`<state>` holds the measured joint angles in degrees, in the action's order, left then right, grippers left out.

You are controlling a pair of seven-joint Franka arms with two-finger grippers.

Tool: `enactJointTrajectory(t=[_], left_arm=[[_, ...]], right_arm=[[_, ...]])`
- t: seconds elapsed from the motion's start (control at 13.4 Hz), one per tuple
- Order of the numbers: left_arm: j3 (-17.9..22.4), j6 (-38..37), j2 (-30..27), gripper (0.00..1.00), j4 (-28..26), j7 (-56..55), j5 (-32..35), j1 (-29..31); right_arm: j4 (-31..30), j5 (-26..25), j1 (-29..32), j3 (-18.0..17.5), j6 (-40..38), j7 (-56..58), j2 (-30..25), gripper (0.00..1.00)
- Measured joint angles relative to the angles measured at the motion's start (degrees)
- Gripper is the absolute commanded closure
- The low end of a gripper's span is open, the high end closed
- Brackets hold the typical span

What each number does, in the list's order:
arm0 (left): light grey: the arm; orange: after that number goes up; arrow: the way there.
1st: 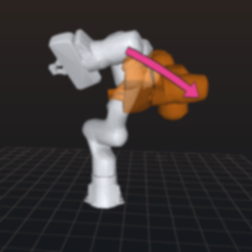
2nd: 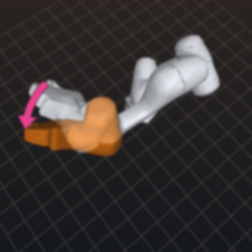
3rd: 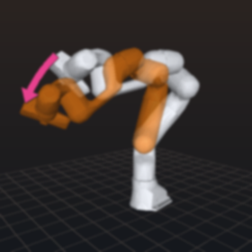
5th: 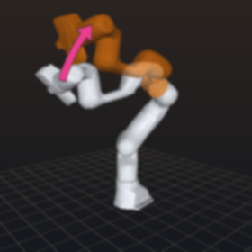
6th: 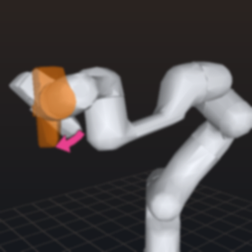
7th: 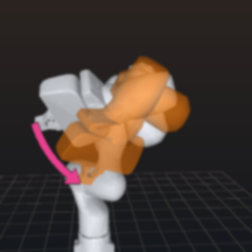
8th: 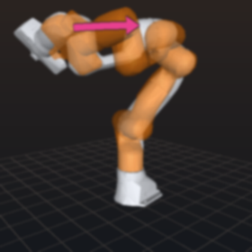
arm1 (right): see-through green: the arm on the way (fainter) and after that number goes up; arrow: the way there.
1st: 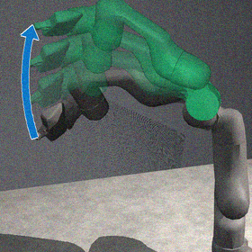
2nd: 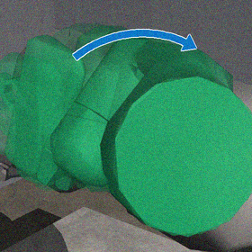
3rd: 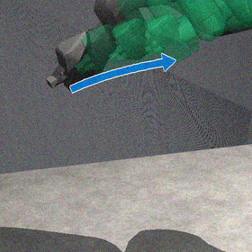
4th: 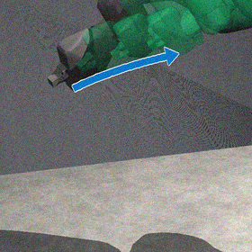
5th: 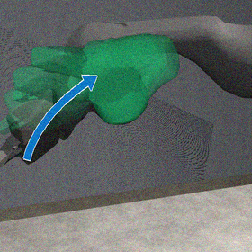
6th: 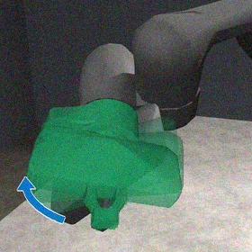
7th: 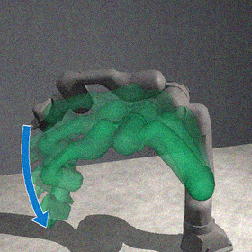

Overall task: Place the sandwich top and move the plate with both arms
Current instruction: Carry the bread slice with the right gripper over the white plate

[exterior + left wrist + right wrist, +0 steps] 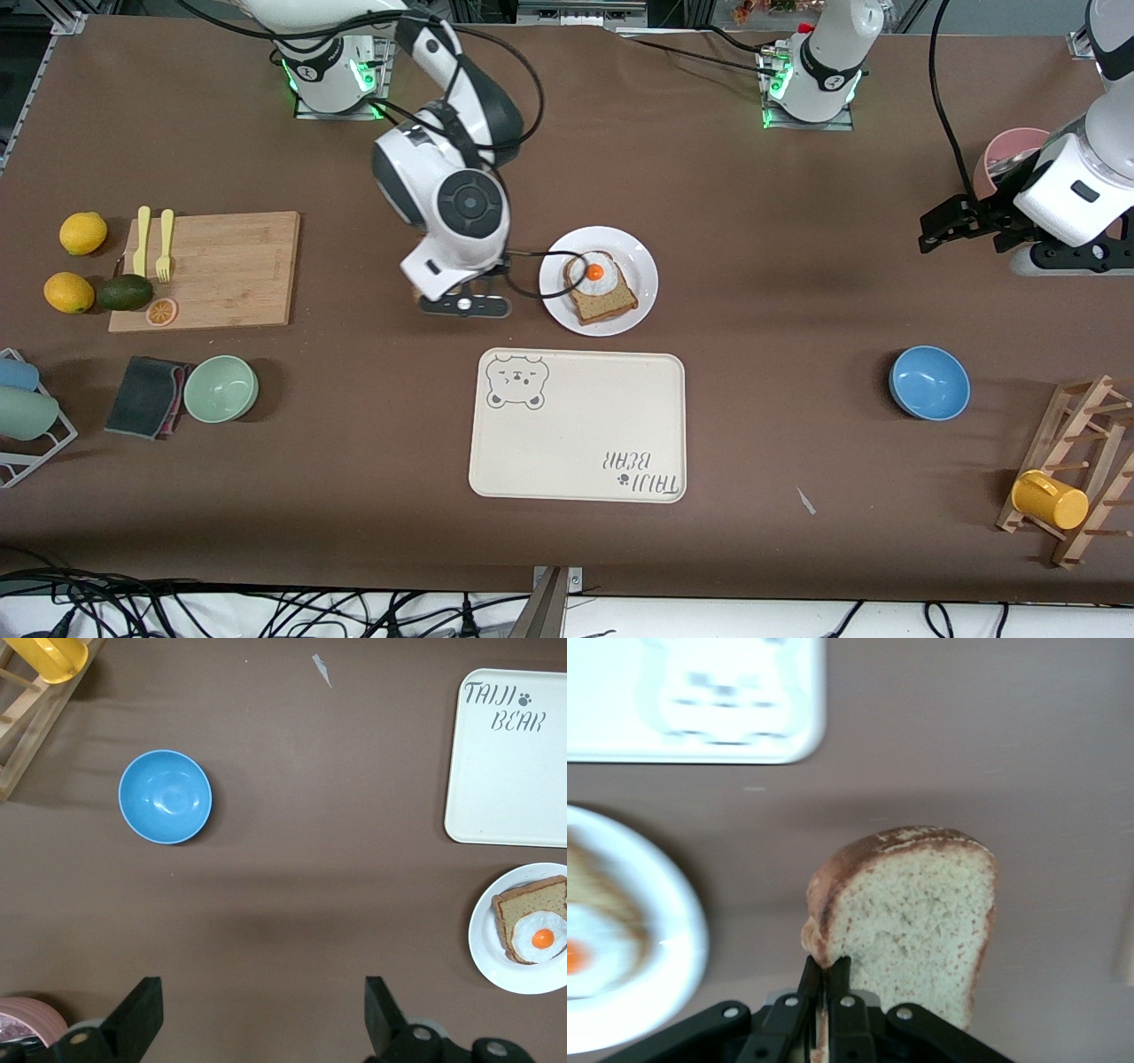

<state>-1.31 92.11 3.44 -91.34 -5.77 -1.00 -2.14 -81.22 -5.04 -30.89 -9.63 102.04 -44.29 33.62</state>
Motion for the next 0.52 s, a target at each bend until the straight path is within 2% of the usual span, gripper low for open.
enactJointTrajectory(t=[0.22, 0.52], left_arm=[[0.4, 0.0, 0.1, 0.00, 0.0, 0.0, 0.0, 0.2], [0.5, 0.0, 0.3, 0.00, 0.0, 0.0, 0.0, 0.3]], right_arm=[[5.3, 3.1, -3.0, -0.2, 6.8, -5.9, 4.8, 1.00], [5.9, 5.3, -7.7, -0.4, 20.5, -13.1, 10.0, 1.00]])
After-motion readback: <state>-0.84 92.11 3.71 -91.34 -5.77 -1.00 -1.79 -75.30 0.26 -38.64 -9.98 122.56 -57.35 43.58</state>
